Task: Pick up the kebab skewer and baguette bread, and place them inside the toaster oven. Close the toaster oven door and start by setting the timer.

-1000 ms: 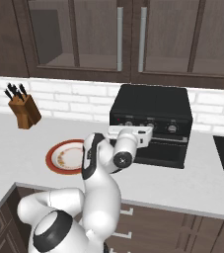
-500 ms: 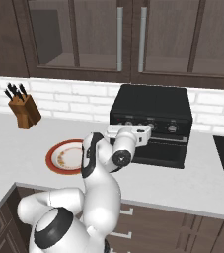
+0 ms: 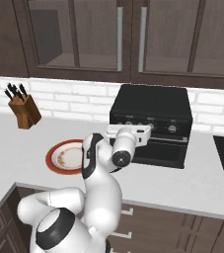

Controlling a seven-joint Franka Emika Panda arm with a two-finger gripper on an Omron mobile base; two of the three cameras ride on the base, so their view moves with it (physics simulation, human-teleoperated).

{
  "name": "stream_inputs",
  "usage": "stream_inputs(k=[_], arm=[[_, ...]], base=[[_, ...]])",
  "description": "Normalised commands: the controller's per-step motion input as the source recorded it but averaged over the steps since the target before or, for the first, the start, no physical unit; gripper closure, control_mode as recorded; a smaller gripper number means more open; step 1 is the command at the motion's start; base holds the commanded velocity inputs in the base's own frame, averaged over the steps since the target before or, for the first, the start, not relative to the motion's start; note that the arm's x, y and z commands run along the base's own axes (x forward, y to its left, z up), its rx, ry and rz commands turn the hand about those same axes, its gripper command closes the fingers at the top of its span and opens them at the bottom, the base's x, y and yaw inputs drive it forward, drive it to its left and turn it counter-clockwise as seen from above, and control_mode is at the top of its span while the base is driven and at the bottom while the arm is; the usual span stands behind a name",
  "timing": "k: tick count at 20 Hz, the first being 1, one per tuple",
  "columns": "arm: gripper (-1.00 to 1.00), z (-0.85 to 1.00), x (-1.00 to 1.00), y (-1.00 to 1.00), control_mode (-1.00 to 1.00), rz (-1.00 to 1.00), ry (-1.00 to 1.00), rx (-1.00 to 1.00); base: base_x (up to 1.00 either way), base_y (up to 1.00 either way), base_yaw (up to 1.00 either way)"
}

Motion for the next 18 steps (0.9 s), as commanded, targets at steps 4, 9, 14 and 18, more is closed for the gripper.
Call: stream_inputs(k=[4, 9, 14, 18], arm=[[1.0, 0.0, 0.0, 0.0, -1.0, 0.0, 0.0, 0.0], [1.0, 0.0, 0.0, 0.0, -1.0, 0.0, 0.0, 0.0], [1.0, 0.0, -0.01, 0.05, -1.0, 0.0, 0.0, 0.0], [1.0, 0.0, -0.14, 0.08, -1.0, 0.0, 0.0, 0.0]], base=[[0.0, 0.0, 0.0], [0.0, 0.0, 0.0], [0.0, 0.0, 0.0], [0.0, 0.0, 0.0]])
